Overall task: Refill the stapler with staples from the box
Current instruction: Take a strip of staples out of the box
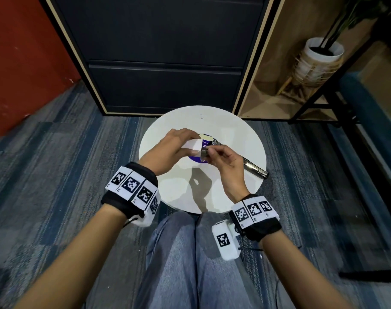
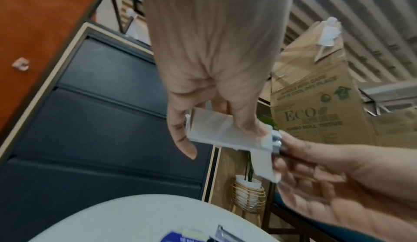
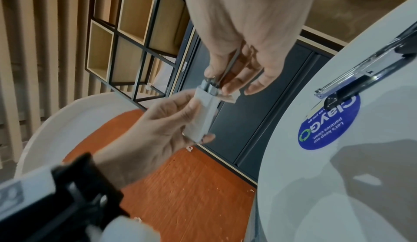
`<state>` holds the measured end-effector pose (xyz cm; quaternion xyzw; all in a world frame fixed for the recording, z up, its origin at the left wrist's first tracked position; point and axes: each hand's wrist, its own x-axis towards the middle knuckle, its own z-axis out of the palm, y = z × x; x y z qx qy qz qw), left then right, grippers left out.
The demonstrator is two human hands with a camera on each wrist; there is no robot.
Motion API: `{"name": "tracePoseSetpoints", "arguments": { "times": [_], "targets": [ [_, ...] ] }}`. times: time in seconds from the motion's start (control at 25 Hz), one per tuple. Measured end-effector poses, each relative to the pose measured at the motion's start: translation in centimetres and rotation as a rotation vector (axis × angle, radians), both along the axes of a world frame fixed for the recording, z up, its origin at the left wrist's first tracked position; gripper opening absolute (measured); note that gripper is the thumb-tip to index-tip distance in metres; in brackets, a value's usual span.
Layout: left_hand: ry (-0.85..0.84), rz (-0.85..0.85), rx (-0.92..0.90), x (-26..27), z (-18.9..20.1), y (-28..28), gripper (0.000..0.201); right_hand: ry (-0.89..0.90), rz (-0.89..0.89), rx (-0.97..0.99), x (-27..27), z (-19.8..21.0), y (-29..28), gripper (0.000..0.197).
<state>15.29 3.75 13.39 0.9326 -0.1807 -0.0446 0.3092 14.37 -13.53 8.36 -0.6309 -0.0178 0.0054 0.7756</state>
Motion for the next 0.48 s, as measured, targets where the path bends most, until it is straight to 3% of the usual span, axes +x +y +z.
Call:
{"name": "tracePoseSetpoints", "arguments": {
  "times": [0.32, 0.48],
  "targets": [
    [0.148, 0.269, -0.649, -3.2, -4.5, -1.2, 0.03, 0.047, -0.012, -0.022, 0.9, 1.1, 0.1, 0.016],
    [0.165, 0.312, -0.829, -4.1, -5.0, -2.1, 0.036, 0.069, -0.007, 0.036, 1.0, 1.6, 0.4, 0.016]
  ]
}}
